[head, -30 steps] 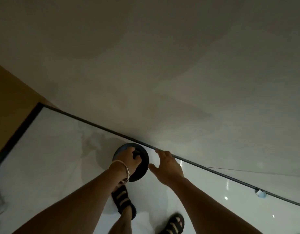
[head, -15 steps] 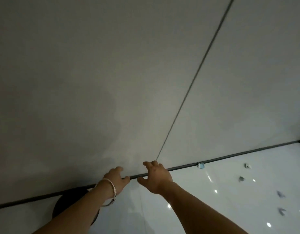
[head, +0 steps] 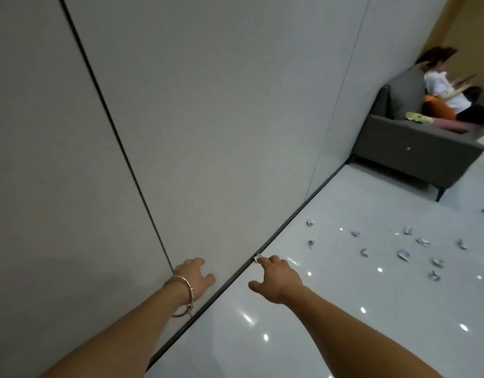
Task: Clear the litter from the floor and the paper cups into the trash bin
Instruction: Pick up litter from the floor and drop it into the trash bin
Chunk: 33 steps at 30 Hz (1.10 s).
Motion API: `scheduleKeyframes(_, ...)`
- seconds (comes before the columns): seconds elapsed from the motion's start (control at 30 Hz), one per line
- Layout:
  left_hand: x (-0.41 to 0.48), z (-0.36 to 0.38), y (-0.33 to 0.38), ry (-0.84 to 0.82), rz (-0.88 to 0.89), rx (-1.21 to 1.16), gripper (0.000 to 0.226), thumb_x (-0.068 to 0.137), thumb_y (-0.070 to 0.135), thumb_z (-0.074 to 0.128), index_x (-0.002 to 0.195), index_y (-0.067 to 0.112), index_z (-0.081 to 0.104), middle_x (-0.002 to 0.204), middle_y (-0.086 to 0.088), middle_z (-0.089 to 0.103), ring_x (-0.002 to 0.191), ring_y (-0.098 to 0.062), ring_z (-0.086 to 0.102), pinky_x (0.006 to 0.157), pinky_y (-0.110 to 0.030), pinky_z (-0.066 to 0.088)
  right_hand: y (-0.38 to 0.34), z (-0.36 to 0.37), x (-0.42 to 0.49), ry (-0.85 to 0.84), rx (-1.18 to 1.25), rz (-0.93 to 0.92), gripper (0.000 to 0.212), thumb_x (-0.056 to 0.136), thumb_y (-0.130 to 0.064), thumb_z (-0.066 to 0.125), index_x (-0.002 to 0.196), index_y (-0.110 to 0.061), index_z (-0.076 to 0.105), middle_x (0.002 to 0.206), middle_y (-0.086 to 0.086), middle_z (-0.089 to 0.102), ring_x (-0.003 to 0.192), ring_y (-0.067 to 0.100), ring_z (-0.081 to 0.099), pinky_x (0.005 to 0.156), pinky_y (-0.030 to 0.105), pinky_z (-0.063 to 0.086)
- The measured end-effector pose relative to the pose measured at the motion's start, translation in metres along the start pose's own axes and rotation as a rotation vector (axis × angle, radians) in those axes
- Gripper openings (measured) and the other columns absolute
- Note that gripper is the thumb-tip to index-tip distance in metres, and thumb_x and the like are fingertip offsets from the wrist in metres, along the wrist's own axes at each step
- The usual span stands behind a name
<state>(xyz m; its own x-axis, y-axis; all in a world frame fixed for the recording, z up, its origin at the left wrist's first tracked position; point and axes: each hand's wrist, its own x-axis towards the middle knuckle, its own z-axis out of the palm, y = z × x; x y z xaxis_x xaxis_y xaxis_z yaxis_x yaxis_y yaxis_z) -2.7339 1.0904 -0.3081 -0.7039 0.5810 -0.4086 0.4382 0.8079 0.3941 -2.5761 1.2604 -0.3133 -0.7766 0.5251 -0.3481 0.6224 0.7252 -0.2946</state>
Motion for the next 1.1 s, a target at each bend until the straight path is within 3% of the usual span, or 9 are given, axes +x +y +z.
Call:
scheduleKeyframes(0.27,0.047,0.021,0.074,-0.133,0.157,0.085,0.067,0.088,0.047,0.051,0.145,0.018,0.031,0.147,-0.01,0.035,0.134,-0.028,0.034,0.11,-0.035,0.031,0.083,-0.011,-0.006,0.006,0.067,0.233,0.078,0.085,-0.06,0.055,0.15,-0.026,0.029,0.148,0.002,0.036,0.131,0.024,0.04,0.099,0.038,0.044)
scheduleKeyframes(0.47,0.099,0.047,0.135,-0.221,0.153,0.132,0.068,0.087,0.048,0.05,0.145,0.019,0.03,0.146,-0.009,0.035,0.132,-0.026,0.036,0.107,-0.034,0.034,0.159,-0.029,0.026,-0.009,0.107,0.301,0.077,0.086,-0.059,0.053,0.15,-0.025,0.028,0.149,0.001,0.035,0.131,0.024,0.041,0.098,0.037,0.044)
scheduleKeyframes(0.77,0.178,0.091,0.203,-0.262,-0.06,0.045,0.055,0.087,0.045,0.051,0.134,0.018,0.043,0.136,-0.01,0.045,0.121,-0.027,0.048,0.1,-0.034,0.04,0.279,-0.072,0.13,-0.151,0.026,0.249,0.073,0.089,-0.056,0.051,0.15,-0.023,0.027,0.146,0.002,0.036,0.129,0.024,0.042,0.095,0.037,0.045)
scheduleKeyframes(0.93,0.232,0.108,0.197,-0.287,-0.155,-0.01,0.062,0.089,0.045,0.05,0.142,0.018,0.035,0.143,-0.008,0.04,0.128,-0.024,0.042,0.105,-0.032,0.036,0.291,-0.075,0.22,-0.228,0.017,0.199,0.07,0.09,-0.054,0.051,0.149,-0.021,0.029,0.144,0.004,0.038,0.126,0.025,0.044,0.095,0.037,0.045)
scheduleKeyframes(1.1,0.333,0.147,0.192,-0.374,-0.176,-0.037,0.06,0.09,0.041,0.052,0.142,0.016,0.036,0.144,-0.007,0.04,0.129,-0.022,0.042,0.108,-0.034,0.035,0.296,-0.025,0.332,-0.304,0.094,0.223,0.069,0.091,-0.053,0.049,0.149,-0.021,0.029,0.144,0.005,0.039,0.125,0.026,0.045,0.096,0.038,0.045)
